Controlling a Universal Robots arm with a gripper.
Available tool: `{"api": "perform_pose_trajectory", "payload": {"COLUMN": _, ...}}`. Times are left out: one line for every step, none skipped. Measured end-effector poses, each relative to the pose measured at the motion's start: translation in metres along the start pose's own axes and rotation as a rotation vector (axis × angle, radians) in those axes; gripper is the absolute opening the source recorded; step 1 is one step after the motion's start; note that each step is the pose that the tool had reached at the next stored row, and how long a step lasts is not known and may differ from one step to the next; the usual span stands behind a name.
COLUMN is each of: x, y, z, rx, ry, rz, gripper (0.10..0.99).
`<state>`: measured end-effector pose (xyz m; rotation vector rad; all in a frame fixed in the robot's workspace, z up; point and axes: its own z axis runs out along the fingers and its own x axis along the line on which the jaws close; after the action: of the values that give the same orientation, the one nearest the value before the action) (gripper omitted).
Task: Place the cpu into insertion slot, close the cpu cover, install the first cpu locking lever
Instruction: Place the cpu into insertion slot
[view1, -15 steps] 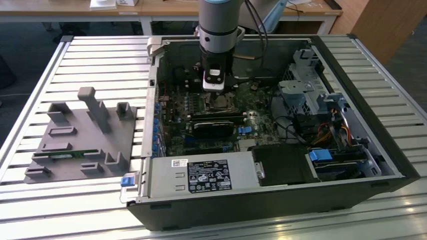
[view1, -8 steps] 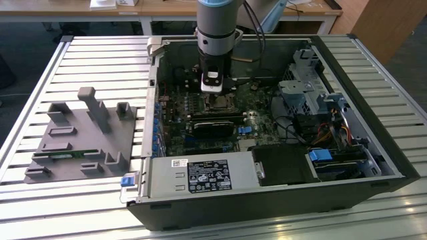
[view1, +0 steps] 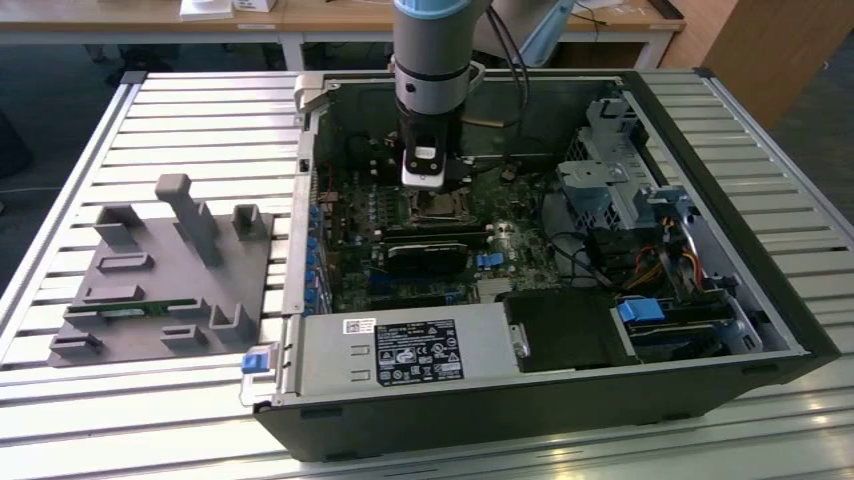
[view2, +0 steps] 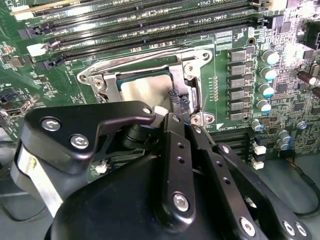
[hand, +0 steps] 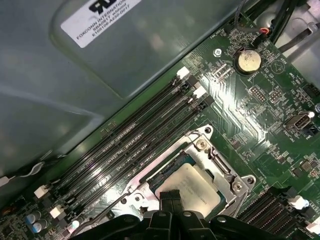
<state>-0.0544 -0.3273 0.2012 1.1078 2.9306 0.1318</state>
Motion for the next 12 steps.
{"api": "perform_pose_trajectory", "payload": {"x": -0.0003, "y": 0.0003, "z": 0.0002, "rx": 0.0, "ry": 0.0, "rz": 0.0, "gripper": 0.106}}
{"api": "perform_pose_trajectory", "payload": {"x": -0.0009, "y": 0.0009, "z": 0.0004, "rx": 0.0, "ry": 0.0, "rz": 0.0, "gripper": 0.106}}
{"api": "perform_pose_trajectory", "payload": {"x": -0.0015, "y": 0.0013, "z": 0.0008, "rx": 0.0, "ry": 0.0001, "rz": 0.0, "gripper": 0.106}}
{"api": "perform_pose_trajectory", "payload": {"x": -0.002, "y": 0.0017, "z": 0.0013, "rx": 0.0, "ry": 0.0001, "rz": 0.0, "gripper": 0.106}}
{"api": "perform_pose_trajectory", "payload": {"x": -0.0024, "y": 0.002, "z": 0.0017, "rx": 0.0, "ry": 0.0001, "rz": 0.0, "gripper": 0.106}}
{"api": "perform_pose_trajectory", "payload": {"x": -0.0026, "y": 0.0022, "z": 0.0018, "rx": 0.0, "ry": 0.0001, "rz": 0.0, "gripper": 0.106}}
{"api": "perform_pose_trajectory", "payload": {"x": -0.0028, "y": 0.0023, "z": 0.0018, "rx": 0.0, "ry": 0.0, "rz": 0.0, "gripper": 0.106}}
{"api": "perform_pose_trajectory", "payload": {"x": -0.0029, "y": 0.0024, "z": 0.0019, "rx": 0.0, "ry": 0.0, "rz": 0.0, "gripper": 0.106}}
{"api": "perform_pose_trajectory", "payload": {"x": -0.0029, "y": 0.0026, "z": 0.0015, "rx": 0.0, "ry": -0.0001, "rz": 0.0, "gripper": 0.106}}
{"api": "perform_pose_trajectory", "payload": {"x": -0.0029, "y": 0.0027, "z": 0.0006, "rx": 0.0, "ry": 0.0, "rz": 0.0, "gripper": 0.106}}
{"api": "perform_pose_trajectory", "payload": {"x": -0.0029, "y": 0.0029, "z": -0.0013, "rx": 0.0, "ry": 0.0, "rz": 0.0, "gripper": 0.106}}
{"api": "perform_pose_trajectory", "payload": {"x": -0.0028, "y": 0.003, "z": -0.0035, "rx": 0.0, "ry": 0.0, "rz": 0.0, "gripper": 0.106}}
